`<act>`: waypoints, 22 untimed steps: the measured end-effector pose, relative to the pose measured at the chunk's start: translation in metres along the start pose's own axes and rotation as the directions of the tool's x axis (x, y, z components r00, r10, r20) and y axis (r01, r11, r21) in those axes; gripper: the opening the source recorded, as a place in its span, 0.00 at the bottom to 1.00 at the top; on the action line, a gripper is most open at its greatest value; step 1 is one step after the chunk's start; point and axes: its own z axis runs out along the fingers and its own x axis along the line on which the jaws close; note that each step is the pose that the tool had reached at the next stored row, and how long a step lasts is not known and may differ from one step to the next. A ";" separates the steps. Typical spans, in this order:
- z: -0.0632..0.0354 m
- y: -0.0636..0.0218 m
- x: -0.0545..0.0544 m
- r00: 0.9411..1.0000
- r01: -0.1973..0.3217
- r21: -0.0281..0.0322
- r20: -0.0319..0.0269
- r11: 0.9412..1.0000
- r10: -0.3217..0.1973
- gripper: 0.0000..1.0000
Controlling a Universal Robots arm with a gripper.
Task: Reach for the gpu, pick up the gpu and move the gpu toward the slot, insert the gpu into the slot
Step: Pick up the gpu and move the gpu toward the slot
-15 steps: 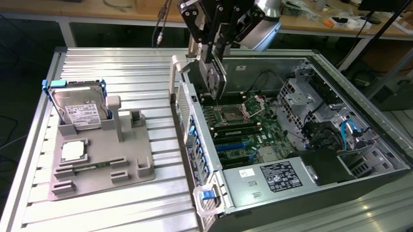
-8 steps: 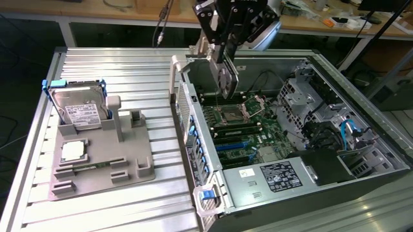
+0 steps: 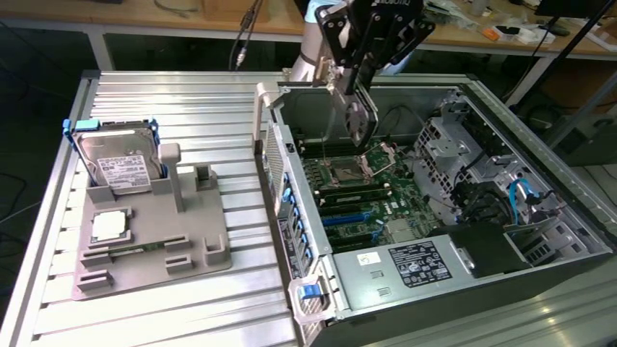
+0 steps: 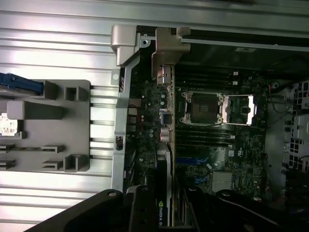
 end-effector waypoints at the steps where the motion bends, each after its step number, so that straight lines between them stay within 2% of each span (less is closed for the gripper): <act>1: 0.0002 -0.0003 -0.004 1.000 0.000 0.000 0.000 1.000 0.000 0.27; 5: 0.0009 -0.0014 -0.022 1.000 0.000 0.000 0.000 1.000 0.000 0.27; 22: 0.0029 -0.0051 -0.082 1.000 0.000 0.000 0.000 1.000 0.000 0.27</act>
